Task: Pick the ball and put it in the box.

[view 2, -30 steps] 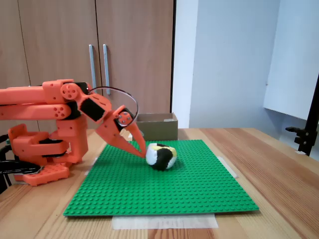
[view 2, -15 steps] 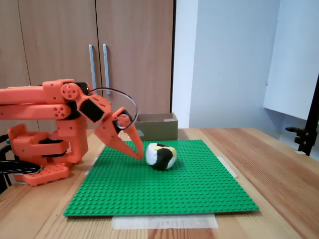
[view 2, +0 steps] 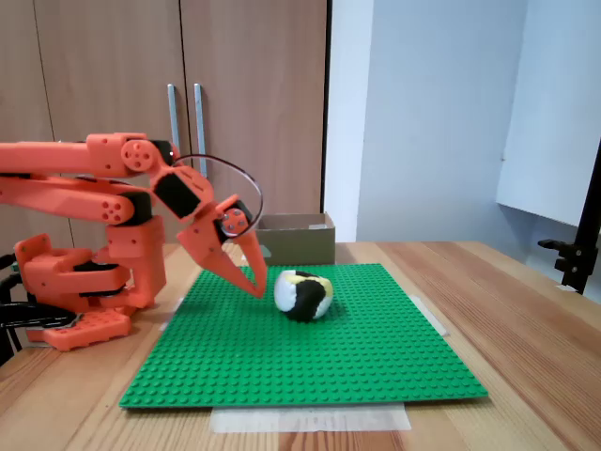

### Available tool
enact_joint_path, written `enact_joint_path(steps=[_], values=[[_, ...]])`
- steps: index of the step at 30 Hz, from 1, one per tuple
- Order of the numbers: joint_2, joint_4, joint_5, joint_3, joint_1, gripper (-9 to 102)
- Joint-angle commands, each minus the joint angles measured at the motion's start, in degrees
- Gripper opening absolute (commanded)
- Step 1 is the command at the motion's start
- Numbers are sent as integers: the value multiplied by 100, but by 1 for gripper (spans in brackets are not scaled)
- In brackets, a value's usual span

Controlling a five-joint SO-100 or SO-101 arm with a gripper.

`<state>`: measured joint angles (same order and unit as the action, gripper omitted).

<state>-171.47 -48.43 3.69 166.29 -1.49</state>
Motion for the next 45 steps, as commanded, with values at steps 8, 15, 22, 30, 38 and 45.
enact_joint_path(steps=[8,15,22,30,38,45], values=[[1134,-281,-422,-1582,-26,-1],[2013,-633,-519,-2619,-35,-1],[2856,-1072,-615,-3630,-62,0],[3612,-1881,-694,-4658,-62,1],[4368,-2610,-756,-5493,-9,2],[5071,-3076,-817,-6205,18,3]])
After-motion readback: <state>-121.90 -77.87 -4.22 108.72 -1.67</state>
